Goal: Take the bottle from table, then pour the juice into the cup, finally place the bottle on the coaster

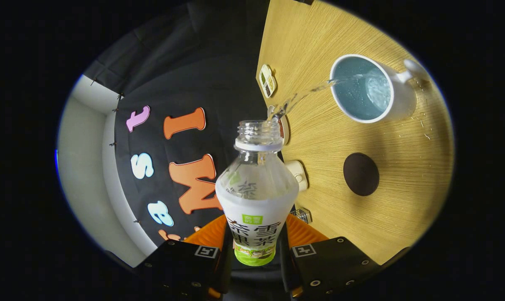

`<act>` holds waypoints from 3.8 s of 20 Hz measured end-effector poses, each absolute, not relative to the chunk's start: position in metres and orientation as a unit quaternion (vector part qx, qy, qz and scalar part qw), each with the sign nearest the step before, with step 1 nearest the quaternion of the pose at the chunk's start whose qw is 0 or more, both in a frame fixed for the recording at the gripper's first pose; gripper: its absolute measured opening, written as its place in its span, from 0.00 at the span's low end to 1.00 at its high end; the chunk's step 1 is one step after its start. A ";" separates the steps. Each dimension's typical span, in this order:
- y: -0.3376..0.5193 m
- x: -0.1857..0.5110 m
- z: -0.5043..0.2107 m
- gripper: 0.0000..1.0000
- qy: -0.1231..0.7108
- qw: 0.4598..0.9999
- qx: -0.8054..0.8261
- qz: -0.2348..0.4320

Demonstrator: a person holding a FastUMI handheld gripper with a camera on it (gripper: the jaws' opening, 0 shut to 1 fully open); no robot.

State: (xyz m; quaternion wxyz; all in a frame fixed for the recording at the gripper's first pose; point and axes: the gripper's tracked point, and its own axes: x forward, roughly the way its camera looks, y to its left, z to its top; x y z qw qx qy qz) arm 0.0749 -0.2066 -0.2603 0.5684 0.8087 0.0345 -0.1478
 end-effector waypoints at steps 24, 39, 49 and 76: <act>-0.212 0.080 -0.253 0.49 0.020 0.538 0.830 -0.145; -0.217 0.081 -0.248 0.50 0.009 0.516 0.845 -0.141; -0.227 0.081 -0.242 0.49 0.001 0.490 0.860 -0.140; -0.251 0.076 -0.232 0.49 -0.030 0.434 0.889 -0.146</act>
